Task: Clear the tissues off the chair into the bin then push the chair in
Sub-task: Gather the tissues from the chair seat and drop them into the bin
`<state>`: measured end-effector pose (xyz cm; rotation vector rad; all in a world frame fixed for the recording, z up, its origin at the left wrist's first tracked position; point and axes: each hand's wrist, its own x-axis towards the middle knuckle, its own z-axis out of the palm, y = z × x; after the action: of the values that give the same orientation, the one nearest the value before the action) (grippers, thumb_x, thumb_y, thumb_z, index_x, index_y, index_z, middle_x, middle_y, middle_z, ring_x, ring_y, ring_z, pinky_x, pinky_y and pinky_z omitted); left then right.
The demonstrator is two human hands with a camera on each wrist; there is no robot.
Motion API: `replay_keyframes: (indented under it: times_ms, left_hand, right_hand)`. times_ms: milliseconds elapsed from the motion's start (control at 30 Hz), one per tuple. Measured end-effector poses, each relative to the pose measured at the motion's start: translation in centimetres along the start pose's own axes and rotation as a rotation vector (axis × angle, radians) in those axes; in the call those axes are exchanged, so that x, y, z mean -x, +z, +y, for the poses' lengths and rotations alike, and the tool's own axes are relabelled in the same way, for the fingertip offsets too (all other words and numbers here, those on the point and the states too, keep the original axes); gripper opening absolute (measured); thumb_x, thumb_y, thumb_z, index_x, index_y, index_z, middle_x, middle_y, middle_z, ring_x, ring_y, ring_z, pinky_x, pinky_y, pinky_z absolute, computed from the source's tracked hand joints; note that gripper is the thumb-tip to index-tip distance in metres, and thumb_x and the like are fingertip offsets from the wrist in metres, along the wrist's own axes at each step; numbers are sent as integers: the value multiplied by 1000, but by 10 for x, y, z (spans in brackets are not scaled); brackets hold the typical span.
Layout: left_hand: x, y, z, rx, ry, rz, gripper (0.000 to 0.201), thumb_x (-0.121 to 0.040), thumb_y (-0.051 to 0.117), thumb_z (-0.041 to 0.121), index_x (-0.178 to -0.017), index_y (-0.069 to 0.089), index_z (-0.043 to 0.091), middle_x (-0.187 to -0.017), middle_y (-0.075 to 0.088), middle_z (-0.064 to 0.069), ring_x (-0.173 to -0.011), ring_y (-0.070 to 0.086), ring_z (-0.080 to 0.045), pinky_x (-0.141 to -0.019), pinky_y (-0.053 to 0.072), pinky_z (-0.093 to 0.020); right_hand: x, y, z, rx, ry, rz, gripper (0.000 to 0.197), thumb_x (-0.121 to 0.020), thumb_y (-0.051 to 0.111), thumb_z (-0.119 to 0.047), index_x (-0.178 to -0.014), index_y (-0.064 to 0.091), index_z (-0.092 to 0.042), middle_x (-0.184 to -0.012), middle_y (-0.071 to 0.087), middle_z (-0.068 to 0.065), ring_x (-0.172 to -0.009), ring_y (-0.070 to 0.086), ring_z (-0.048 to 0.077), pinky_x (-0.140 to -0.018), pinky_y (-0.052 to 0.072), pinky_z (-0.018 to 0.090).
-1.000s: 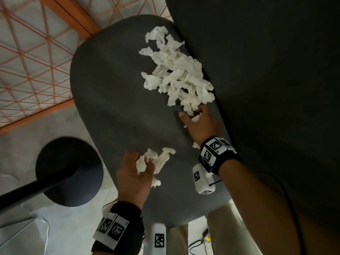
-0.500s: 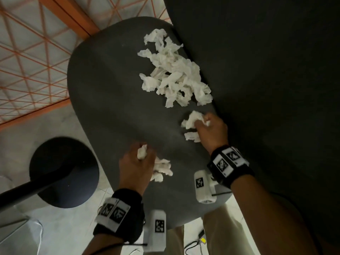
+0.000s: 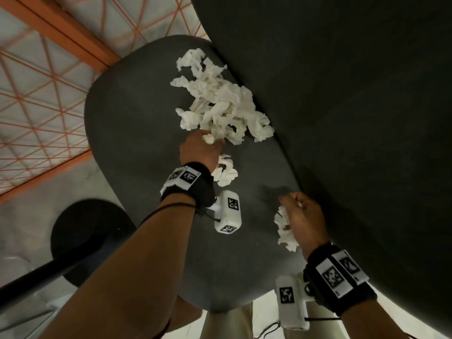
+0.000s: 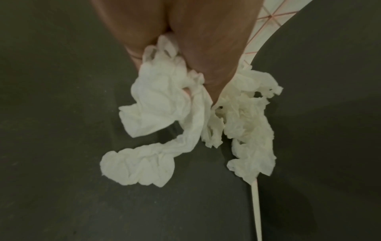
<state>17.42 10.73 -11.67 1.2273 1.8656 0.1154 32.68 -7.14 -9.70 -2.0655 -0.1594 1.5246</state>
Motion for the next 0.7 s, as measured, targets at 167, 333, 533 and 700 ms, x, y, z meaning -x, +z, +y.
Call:
replay_keyframes:
  times_ms: [167, 333, 533, 700]
  left_hand:
    - [9, -4, -13, 41, -36, -51, 30, -78, 75, 41, -93, 69, 15, -93, 72, -2, -89, 68, -21, -78, 56, -33]
    - [32, -11, -53, 80, -176, -277, 40, -63, 79, 7, -98, 63, 14, -90, 69, -2, -93, 69, -30, -84, 57, -42]
    - [69, -22, -84, 370, -234, -265, 32, -82, 42, -15, -69, 50, 13, -68, 51, -3, -62, 56, -17, -66, 58, -38]
    - [82, -29, -107, 513, -289, -203, 18, -81, 51, -1, -72, 57, 14, -62, 64, -9, -59, 63, -31, -56, 46, -34]
  right_hand:
    - [3, -3, 6, 60, -35, -5, 35, -83, 57, -4, -57, 39, -20, -54, 58, -1, -54, 60, 24, -42, 39, 23]
    - [10, 6, -2, -110, 27, -93, 42, -92, 42, 4, -60, 45, -23, -80, 63, 9, -69, 69, 29, -54, 53, 39]
    - [15, 26, -12, 44, -24, -121, 16, -98, 47, -12, -98, 59, -22, -88, 70, 7, -37, 46, 9, -35, 33, 18]
    - [20, 41, -22, 218, -42, -82, 40, -82, 66, -52, -76, 66, -13, -59, 56, 1, -51, 51, 12, -48, 41, 20]
